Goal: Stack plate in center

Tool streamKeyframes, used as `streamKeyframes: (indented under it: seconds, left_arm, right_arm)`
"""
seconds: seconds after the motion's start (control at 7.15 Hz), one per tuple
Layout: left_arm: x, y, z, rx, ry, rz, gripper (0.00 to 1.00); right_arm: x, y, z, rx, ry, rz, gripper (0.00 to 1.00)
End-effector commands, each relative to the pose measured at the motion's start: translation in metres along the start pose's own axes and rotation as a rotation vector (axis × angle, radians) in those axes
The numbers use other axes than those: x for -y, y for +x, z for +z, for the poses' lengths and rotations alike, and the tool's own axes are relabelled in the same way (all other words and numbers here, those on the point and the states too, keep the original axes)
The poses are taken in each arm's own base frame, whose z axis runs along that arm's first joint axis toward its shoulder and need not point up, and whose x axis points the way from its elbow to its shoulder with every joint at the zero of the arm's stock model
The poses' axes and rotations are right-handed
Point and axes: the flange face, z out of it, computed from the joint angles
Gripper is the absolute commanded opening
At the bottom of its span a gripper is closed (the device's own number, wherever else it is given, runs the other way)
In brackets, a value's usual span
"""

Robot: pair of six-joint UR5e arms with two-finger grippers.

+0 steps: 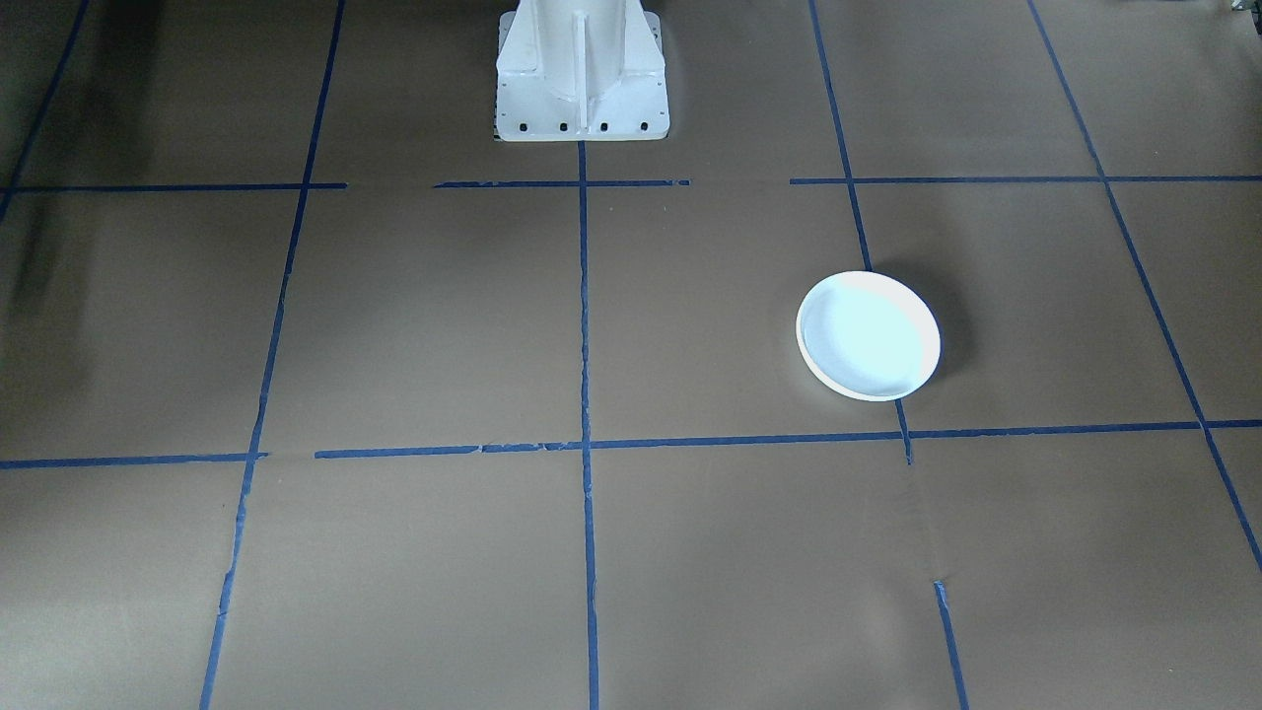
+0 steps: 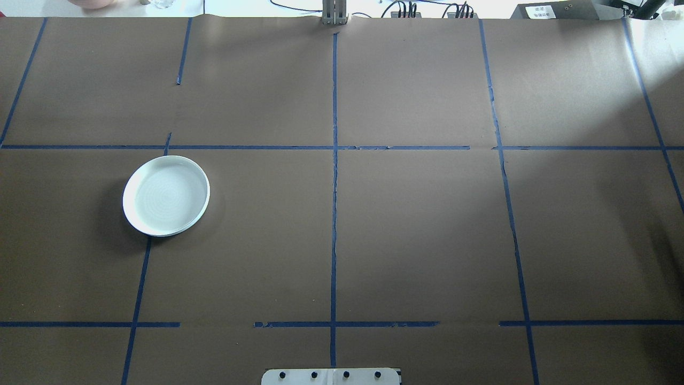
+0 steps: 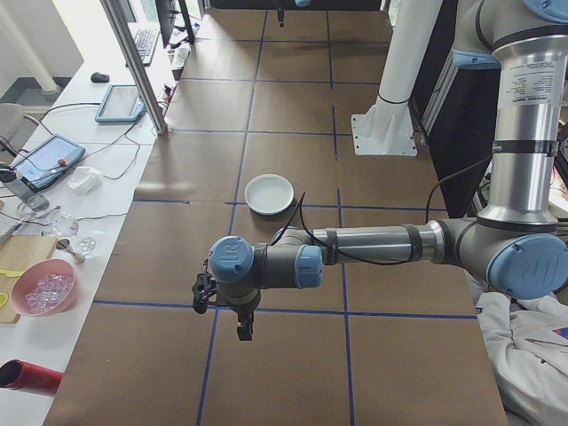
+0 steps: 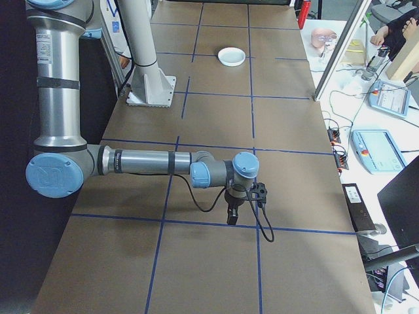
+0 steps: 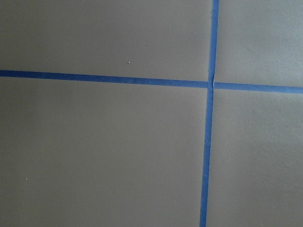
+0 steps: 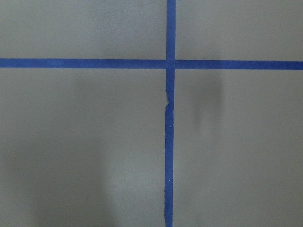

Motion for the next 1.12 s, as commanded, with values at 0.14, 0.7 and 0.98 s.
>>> streamKeyframes:
  seconds: [0.14,0.7,0.98]
  left_arm:
    - [-0.0059,-0.0132,0.0127,0.000,-0.021,0.016,1.00]
    - [-0.0059,-0.0151,0.0127,0.019,-0.021,0.016,1.00]
    - [-0.0050,-0.0139,0.0117,0.018,-0.019,0.018,1.00]
  right_arm:
    - [-0.0001,0.0004,0.0004,0.000,-0.001,0.001,1.00]
    - [0.0000,-0.0001,-0.0001,0.000,0.000,0.000,1.00]
    - [0.0000,-0.0001,-0.0001,0.000,0.000,0.000,1.00]
